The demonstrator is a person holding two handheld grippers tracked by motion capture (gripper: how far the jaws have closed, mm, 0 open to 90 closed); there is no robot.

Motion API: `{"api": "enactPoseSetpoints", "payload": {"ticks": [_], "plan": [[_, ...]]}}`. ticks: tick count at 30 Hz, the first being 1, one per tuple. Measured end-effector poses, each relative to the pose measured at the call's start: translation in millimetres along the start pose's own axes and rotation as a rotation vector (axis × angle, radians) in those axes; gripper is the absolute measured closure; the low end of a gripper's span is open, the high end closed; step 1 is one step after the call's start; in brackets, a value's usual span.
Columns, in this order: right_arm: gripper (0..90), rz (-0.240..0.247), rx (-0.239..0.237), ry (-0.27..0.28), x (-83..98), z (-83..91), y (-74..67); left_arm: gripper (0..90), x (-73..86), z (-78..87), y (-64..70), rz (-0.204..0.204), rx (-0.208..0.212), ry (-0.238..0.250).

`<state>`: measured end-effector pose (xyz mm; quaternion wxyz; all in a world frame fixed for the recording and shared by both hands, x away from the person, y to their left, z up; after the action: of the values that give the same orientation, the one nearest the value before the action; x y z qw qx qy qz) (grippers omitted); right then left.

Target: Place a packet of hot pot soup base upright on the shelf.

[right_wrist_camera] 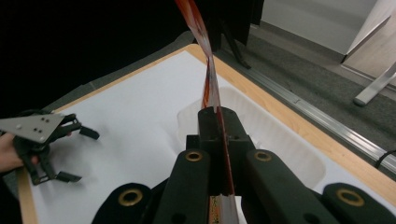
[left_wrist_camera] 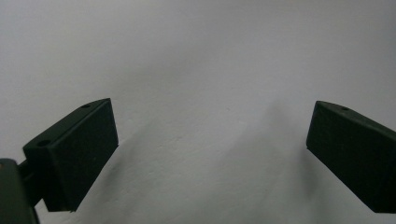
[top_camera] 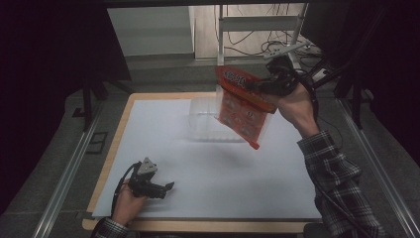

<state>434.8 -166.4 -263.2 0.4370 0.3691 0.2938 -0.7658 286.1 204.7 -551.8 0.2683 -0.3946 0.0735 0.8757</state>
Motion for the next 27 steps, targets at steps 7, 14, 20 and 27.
{"api": "enactPoseSetpoints", "payload": {"ticks": [7,14,20,27], "plan": [[89.3,-0.002,0.013,0.008,-15.2,-14.6,14.7,0.2,-1.0,2.2,-2.1,0.025,0.012,0.029],[89.3,-0.003,0.037,0.013,-27.2,-29.3,29.8,0.0,-1.8,5.4,-5.0,0.064,0.026,0.057],[89.4,0.001,0.065,0.006,-33.4,-44.6,42.6,0.0,-3.8,6.7,-2.0,0.055,0.009,0.058],[89.3,-0.021,0.077,0.009,-33.1,-67.2,61.2,0.0,-4.6,9.7,-3.3,0.055,-0.014,0.098]]}}
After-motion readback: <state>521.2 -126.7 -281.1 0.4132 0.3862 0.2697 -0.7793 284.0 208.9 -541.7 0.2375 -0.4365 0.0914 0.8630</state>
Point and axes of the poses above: each handheld gripper's, and its own axes: z roughly backward along the jaws, x roughly out of its underside, y roughly to its right, the point moved 1 cm from there along -z, roughly forward along the jaws, and after that the axes turned 10 degrees about -x, right-handed, at the moved point
